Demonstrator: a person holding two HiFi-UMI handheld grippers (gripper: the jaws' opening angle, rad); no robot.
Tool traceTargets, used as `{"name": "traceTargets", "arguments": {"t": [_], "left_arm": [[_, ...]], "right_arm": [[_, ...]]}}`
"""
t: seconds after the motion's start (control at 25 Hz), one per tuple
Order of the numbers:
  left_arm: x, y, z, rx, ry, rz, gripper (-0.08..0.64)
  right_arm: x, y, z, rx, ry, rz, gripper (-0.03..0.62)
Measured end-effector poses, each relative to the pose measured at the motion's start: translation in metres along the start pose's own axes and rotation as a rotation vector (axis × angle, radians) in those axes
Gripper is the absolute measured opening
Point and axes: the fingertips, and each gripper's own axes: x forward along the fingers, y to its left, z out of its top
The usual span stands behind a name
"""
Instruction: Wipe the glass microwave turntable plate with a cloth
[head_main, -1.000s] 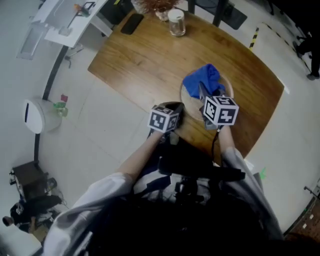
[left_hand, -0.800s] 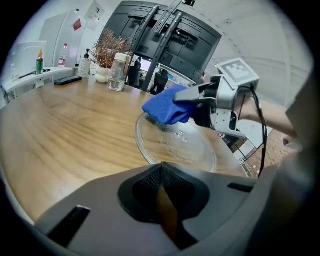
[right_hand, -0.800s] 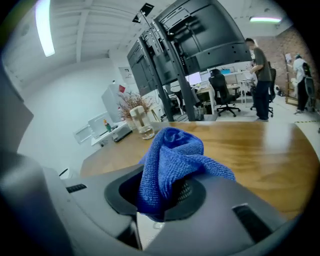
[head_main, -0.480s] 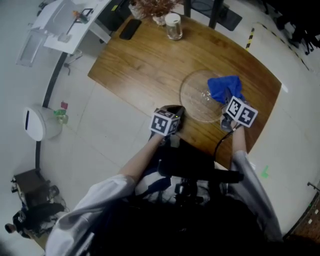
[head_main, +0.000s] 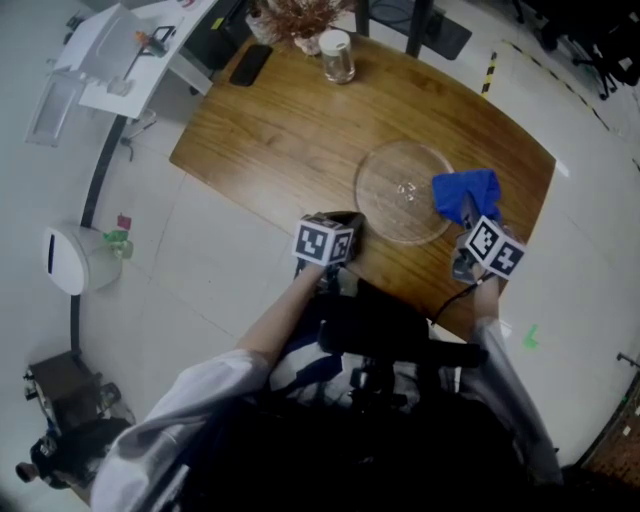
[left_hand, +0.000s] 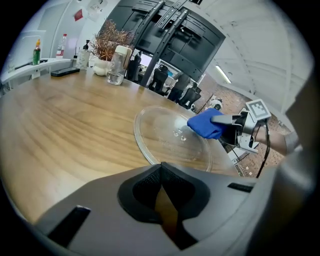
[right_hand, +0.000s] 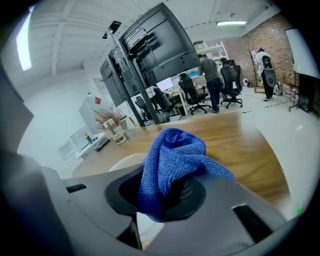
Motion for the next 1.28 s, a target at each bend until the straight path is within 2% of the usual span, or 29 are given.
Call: {"name": "traceTargets", "arguments": {"t": [0.12, 0.28, 0.4, 0.52, 0.64, 0.76, 1.08, 1.28], "left_arm": [[0.0, -0.001, 0.0, -0.002, 0.005, -0.009, -0.005], [0.0, -0.004, 0.001, 0.0, 0.006, -0.015, -0.005], [0.001, -0.007, 0.0, 0.024, 0.012, -0.022, -0.005], [0.002, -0.009, -0.002, 0.071, 0.02, -0.023, -0.005], [0.005, -0.01, -0.005, 0.094, 0.024, -0.021, -0.005], [0.005, -0.009, -0.005, 0.09, 0.021, -0.025, -0.005], [0.002, -0.003, -0.001, 0.001, 0.032, -0.044, -0.005], [0.001, -0.002, 0.001, -0.015, 0.033, -0.046, -0.005]], "right_arm": [[0.01, 0.052, 0.003, -0.072, -0.004, 0.1, 0.081], [0.035, 0.121, -0.015, -0.14, 0.051, 0.228, 0.081], [0.053, 0.155, -0.034, -0.187, 0.107, 0.269, 0.083], [0.07, 0.171, -0.045, -0.201, 0.144, 0.272, 0.083], [0.077, 0.157, -0.047, -0.193, 0.165, 0.226, 0.083], [0.069, 0.129, -0.044, -0.123, 0.16, 0.183, 0.081], [0.017, 0.028, -0.042, 0.04, 0.106, 0.007, 0.083], [-0.007, -0.002, -0.049, 0.067, 0.089, -0.06, 0.083]]}}
